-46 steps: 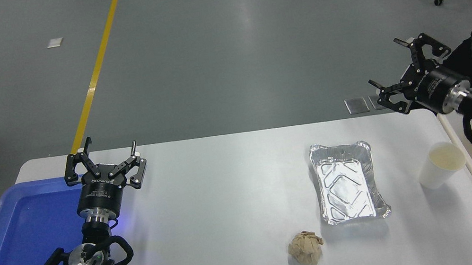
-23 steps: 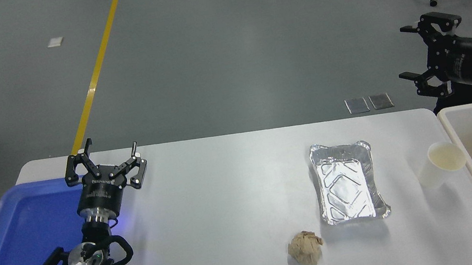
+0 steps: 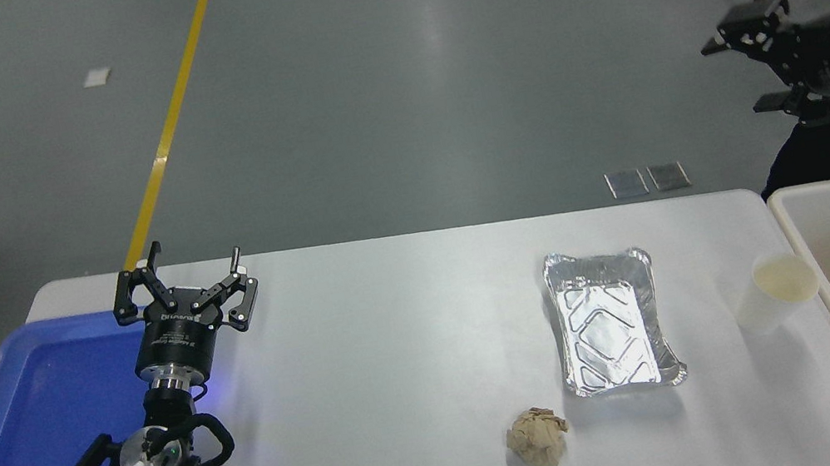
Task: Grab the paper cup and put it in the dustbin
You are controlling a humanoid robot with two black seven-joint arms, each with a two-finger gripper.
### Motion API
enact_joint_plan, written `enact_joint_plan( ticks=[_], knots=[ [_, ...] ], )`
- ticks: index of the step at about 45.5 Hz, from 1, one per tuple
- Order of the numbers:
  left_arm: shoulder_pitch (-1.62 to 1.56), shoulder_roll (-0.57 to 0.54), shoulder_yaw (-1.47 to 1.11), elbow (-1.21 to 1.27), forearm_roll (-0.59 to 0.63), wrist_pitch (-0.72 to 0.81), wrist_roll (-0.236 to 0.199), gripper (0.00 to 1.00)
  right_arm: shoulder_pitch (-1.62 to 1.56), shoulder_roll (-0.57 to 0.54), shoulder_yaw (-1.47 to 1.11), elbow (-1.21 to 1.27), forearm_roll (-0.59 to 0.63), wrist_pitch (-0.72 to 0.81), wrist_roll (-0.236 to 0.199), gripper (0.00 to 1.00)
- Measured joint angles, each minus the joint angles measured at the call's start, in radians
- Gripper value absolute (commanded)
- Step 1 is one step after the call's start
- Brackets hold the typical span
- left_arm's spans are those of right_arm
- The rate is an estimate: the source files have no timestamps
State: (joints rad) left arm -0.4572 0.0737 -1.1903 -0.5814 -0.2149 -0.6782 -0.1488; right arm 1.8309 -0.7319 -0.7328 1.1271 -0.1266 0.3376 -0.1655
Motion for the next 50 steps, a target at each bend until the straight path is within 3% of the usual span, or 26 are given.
enact_joint_plan(
  ticks=[11, 21, 33, 50],
  knots=[
    [0.0, 0.0, 0.0, 0.0, 0.0, 0.0, 0.0, 0.99, 0.267, 0.141, -0.302, 0.164, -0.007, 0.045, 0.007, 1.0],
    [0.0, 0.0, 0.0, 0.0, 0.0, 0.0, 0.0, 0.99, 0.45, 0.186, -0.426, 0.279, -0.031, 0.215, 0.009, 1.0],
    [0.0, 0.0, 0.0, 0.0, 0.0, 0.0, 0.0, 0.99, 0.549, 0.162, -0.466, 0.326, -0.073, 0.379, 0.007, 1.0],
    [0.0, 0.0, 0.0, 0.0, 0.0, -0.001, 0.001, 0.99, 0.497, 0.058, -0.433, 0.309, -0.185, 0.436, 0.0, 1.0]
  ],
)
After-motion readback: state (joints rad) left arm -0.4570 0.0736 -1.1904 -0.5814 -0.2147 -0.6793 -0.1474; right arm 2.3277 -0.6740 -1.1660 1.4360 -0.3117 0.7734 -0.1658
